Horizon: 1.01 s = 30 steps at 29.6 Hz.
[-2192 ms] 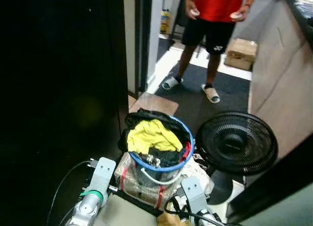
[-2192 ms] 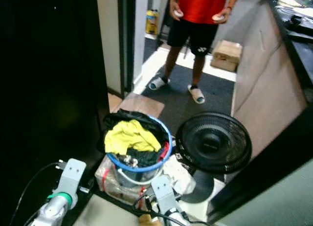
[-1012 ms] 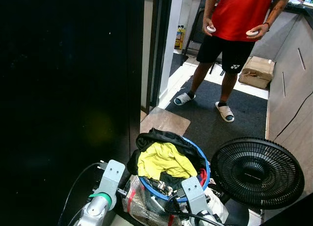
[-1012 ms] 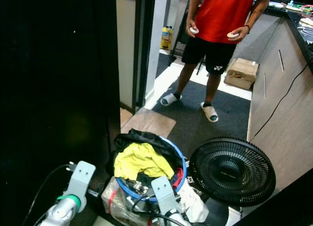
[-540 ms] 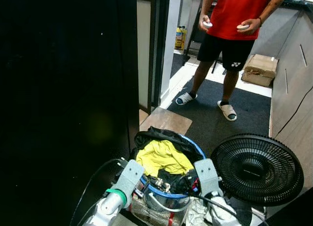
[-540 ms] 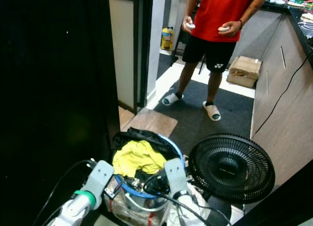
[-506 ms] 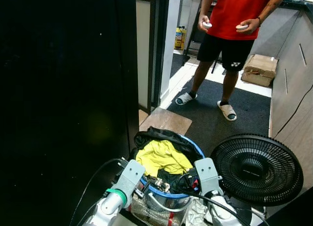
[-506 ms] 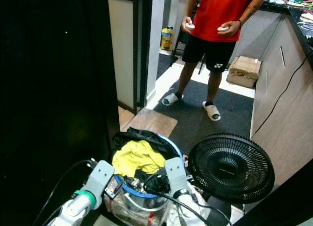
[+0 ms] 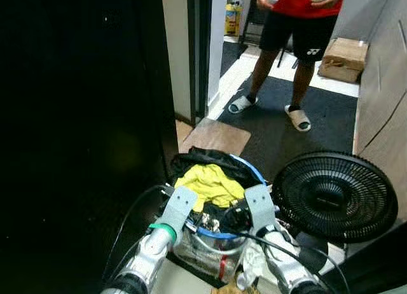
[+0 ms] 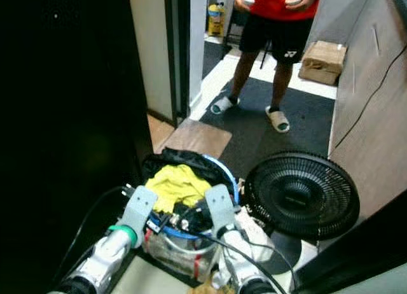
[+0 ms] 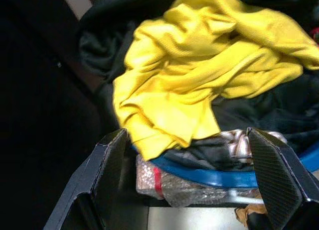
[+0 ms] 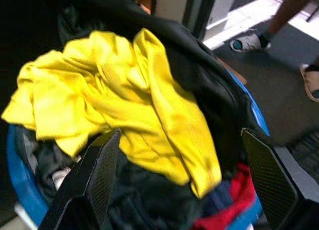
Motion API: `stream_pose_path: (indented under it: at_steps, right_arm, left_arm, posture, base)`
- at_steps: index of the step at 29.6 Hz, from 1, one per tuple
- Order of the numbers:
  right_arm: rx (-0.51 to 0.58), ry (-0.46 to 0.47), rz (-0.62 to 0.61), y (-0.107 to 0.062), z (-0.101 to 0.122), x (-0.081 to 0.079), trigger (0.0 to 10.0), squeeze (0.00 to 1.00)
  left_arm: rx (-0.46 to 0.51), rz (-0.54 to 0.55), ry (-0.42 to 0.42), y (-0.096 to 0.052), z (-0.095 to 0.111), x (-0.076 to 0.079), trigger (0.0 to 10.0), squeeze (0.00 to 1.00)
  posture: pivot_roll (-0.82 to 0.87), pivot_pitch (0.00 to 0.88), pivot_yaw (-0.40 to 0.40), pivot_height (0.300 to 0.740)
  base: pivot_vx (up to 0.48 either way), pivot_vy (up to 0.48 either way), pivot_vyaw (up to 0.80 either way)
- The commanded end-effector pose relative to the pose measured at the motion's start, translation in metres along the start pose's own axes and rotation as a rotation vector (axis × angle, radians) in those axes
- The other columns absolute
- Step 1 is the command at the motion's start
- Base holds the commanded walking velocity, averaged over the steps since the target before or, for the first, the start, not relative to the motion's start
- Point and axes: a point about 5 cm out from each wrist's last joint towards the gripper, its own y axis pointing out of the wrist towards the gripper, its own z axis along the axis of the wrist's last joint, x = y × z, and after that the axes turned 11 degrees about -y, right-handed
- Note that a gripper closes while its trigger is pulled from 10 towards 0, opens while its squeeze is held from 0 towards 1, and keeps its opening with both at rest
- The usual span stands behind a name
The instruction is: Clothes washing
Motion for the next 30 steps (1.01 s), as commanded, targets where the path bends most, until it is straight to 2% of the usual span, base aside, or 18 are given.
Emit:
stream_pose_path:
  at_steps: [1, 8, 12, 18, 19, 24, 26, 27, 29, 30]
  right_arm:
    - [-0.016, 0.0, 0.007, -0.002, -0.003, -0.002, 10.0, 0.0]
    - [0.039, 0.016, -0.03, 0.003, 0.008, 0.006, 10.0, 0.0]
    - [0.066, 0.019, -0.05, 0.005, 0.013, 0.013, 10.0, 0.0]
    - [0.056, 0.008, -0.066, 0.006, 0.012, 0.021, 10.0, 0.0]
    - [0.071, 0.014, -0.069, 0.012, 0.021, 0.026, 10.0, 0.0]
    - [0.101, 0.04, -0.087, 0.022, 0.037, 0.033, 10.0, 0.0]
    - [0.135, 0.104, -0.127, 0.032, 0.056, 0.044, 10.0, 0.0]
    - [0.135, 0.104, -0.127, 0.032, 0.056, 0.044, 10.0, 0.0]
    - [0.178, 0.18, -0.169, 0.041, 0.075, 0.055, 10.0, 0.0]
    - [0.178, 0.18, -0.169, 0.041, 0.075, 0.055, 10.0, 0.0]
  left_arm:
    - [-0.022, 0.006, -0.007, -0.003, -0.005, -0.003, 10.0, 0.0]
    - [0.031, -0.013, -0.001, -0.004, 0.008, -0.001, 10.0, 0.0]
    - [0.052, -0.047, 0.004, -0.006, 0.015, 0.005, 10.0, 0.0]
    - [0.06, -0.069, 0.002, -0.007, 0.022, 0.01, 10.0, 0.0]
    - [0.073, -0.063, -0.004, -0.008, 0.028, 0.007, 10.0, 0.0]
    - [0.082, -0.043, -0.011, -0.013, 0.032, 0.0, 10.0, 0.0]
    - [0.083, -0.023, -0.011, -0.018, 0.032, -0.005, 10.0, 0.0]
    - [0.083, -0.023, -0.011, -0.018, 0.032, -0.005, 10.0, 0.0]
    - [0.077, -0.003, -0.01, -0.024, 0.031, -0.009, 10.0, 0.0]
    - [0.077, -0.003, -0.01, -0.024, 0.031, -0.009, 10.0, 0.0]
  posture:
    - [0.11, 0.22, 0.089, 0.74]
    - [0.12, 0.266, 0.107, 0.74]
    - [0.12, 0.314, 0.131, 0.74]
    - [0.13, 0.344, 0.142, 0.74]
    - [0.16, 0.37, 0.143, 0.74]
    - [0.17, 0.374, 0.139, 0.74]
    - [0.21, 0.382, 0.125, 0.74]
    - [0.21, 0.382, 0.125, 0.74]
    - [0.22, 0.385, 0.119, 0.74]
    - [0.22, 0.385, 0.119, 0.74]
  base:
    - [0.0, 0.0, 0.0]
    - [0.0, 0.0, 0.0]
    - [0.0, 0.0, 0.0]
    - [0.0, 0.0, 0.0]
    - [0.0, 0.0, 0.0]
    - [0.0, 0.0, 0.0]
    - [0.0, 0.0, 0.0]
    - [0.0, 0.0, 0.0]
    - [0.0, 0.0, 0.0]
    - [0.0, 0.0, 0.0]
